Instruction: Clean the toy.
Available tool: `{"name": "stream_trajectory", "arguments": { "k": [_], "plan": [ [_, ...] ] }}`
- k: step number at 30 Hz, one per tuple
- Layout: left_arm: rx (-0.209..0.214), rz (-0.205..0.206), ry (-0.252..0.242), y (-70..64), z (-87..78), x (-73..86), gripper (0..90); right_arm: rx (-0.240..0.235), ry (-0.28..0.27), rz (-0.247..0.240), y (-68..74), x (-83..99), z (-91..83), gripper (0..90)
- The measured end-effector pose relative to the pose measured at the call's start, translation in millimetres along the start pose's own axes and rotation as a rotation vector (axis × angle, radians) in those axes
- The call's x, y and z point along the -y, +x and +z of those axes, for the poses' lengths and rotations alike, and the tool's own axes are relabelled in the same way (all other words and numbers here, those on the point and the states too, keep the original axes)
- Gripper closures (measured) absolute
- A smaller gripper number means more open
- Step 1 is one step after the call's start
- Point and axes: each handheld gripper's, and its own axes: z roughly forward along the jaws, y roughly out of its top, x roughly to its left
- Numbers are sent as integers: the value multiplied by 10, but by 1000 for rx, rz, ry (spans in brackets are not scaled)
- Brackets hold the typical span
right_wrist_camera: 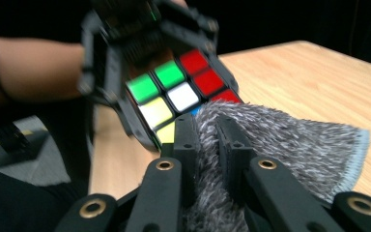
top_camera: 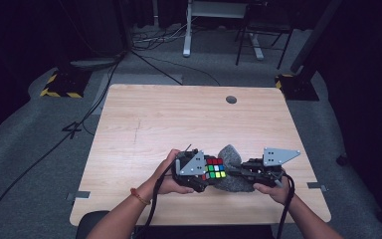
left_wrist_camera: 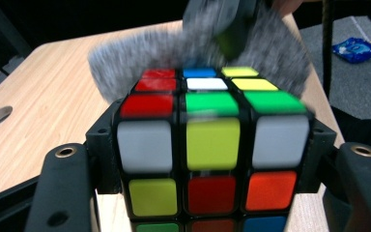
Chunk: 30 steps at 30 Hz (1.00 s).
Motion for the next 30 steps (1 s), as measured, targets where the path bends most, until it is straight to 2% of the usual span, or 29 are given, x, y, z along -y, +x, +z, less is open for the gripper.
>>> {"name": "stream_trajectory", "arguments": {
  "k": [2, 3, 5, 12, 18, 19, 20, 21, 22, 24, 26, 29, 30],
  "plan": [
    [5, 9, 22, -18, 44, 4, 327, -17, -17, -9, 34, -37, -7, 808],
    [9, 15, 43, -30, 86, 8, 328, -22, -19, -30, 83, -68, 6, 808],
    [19, 10, 54, -34, 112, 11, 329, -24, -17, -44, 123, -86, 21, 808],
    [13, 22, 105, -59, 225, 15, 330, -23, -6, -58, 148, -99, 76, 808],
    [-10, 20, 83, -44, 161, -6, 334, 12, -8, -68, 138, -109, 44, 807],
    [-11, 17, 76, -34, 136, -9, 334, 48, 6, -59, 96, -90, 16, 805],
    [-20, 8, 50, -24, 91, -14, 334, 60, 16, -46, 67, -67, 10, 805],
    [-20, 8, 50, -24, 91, -14, 334, 60, 16, -46, 67, -67, 10, 805],
    [-20, -2, 22, -9, 39, -35, 334, 94, 74, -35, 14, 7, 42, 805],
    [-20, 0, 25, -7, 22, -41, 334, 89, 87, -21, -6, 52, 63, 805],
    [-32, 10, 28, -10, -2, -33, 334, 50, 76, 3, -32, 79, 82, 805],
    [-37, 16, 35, -1, -19, -20, 334, -5, 46, -10, 21, 35, 56, 805],
    [-29, 10, 33, -6, -14, -12, 334, -5, 46, -10, 21, 35, 56, 805]
  ]
}}
